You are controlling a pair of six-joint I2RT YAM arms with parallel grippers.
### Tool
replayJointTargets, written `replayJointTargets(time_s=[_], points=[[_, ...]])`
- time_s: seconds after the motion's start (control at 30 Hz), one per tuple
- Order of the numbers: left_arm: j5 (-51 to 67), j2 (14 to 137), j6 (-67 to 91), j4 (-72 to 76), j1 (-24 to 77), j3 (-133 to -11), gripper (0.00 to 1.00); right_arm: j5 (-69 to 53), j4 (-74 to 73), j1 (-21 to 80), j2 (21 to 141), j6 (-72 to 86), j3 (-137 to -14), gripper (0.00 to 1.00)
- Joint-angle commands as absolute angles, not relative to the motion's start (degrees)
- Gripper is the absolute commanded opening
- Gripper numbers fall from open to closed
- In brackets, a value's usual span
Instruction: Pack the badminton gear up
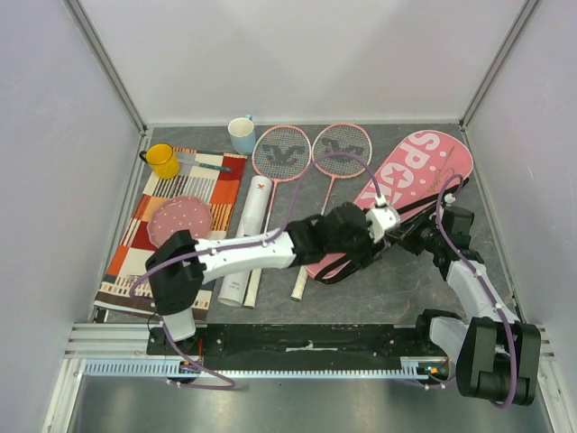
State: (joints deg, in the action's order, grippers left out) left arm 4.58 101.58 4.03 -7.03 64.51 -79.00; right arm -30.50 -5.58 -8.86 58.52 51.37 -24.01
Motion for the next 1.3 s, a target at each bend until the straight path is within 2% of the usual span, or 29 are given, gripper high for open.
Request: replayJointTargets(time_s=[0.0,0.13,0.17,0.27,0.43,0.53,0.63,0.67,0.73,0.77,0.8,0.87,0.9,0.97,1.07,1.13,1.17,1.27], points=[[-9.88,105.18,-14.50,4.66,67.32,-75.67,0.67,-33.05,-6.94,-8.97,59.24,51.68,-27.86,0.00],[-15.37,109.60,-15.12,3.69,67.67,-79.89,0.70,-33.31,-7.12,-8.96,59.06,52.12,-28.39,0.00],[-16.86,110.30,-15.20,4.74,67.85,-79.98,0.78,-33.48,-7.21,-9.05,58.98,52.12,-28.65,0.00],[-23.10,112.32,-16.34,6.59,68.11,-80.86,0.77,-33.66,-7.21,-8.96,59.15,52.38,-29.00,0.00],[-23.29,115.13,-17.14,6.86,68.47,-81.30,0.72,-34.01,-7.12,-9.05,59.59,52.82,-29.44,0.00],[-23.99,116.45,-16.88,6.68,68.73,-81.74,0.61,-34.37,-7.21,-9.05,59.59,53.35,-29.97,0.00],[-26.19,117.24,-16.88,6.24,68.91,-83.23,0.40,-33.84,-8.78,-9.05,58.98,52.56,-30.85,0.00],[-26.80,117.33,-16.53,5.81,68.91,-84.54,0.25,-32.97,-9.83,-9.05,58.71,51.60,-31.63,0.00],[-27.33,117.77,-14.78,2.56,68.91,-86.47,0.12,-30.24,-13.87,-9.05,57.48,47.57,-33.04,0.00],[-27.25,117.86,-13.46,1.24,68.91,-88.75,0.04,-29.36,-15.19,-9.05,57.05,45.98,-35.05,0.06],[-26.46,117.43,-12.06,-1.55,68.91,-89.38,0.02,-27.44,-19.12,-8.97,56.43,44.05,-36.46,0.31],[-25.67,116.20,-5.91,-2.89,68.91,-89.91,0.02,-23.84,-24.67,-9.05,56.08,35.45,-42.58,0.52],[-25.40,114.71,-3.02,-3.60,68.82,-89.74,0.02,-20.16,-28.96,-8.97,55.64,32.81,-44.63,0.67],[-25.49,113.39,5.60,-6.93,68.73,-90.09,0.02,-17.15,-32.15,-9.05,55.20,28.31,-50.50,0.80],[-23.74,111.36,13.34,-10.19,68.56,-89.30,0.02,-18.27,-34.72,-9.05,54.49,27.77,-55.79,0.90],[-21.54,109.96,18.42,-12.12,68.12,-88.95,0.02,-22.30,-34.80,-9.05,54.49,29.08,-57.39,0.92],[-20.49,109.17,20.20,-12.82,67.16,-87.81,0.02,-23.02,-35.07,-9.05,54.58,30.22,-58.52,0.98],[-12.43,106.19,26.44,-11.61,64.44,-84.65,0.02,-19.98,-37.43,-8.96,54.23,30.59,-60.29,0.98]])
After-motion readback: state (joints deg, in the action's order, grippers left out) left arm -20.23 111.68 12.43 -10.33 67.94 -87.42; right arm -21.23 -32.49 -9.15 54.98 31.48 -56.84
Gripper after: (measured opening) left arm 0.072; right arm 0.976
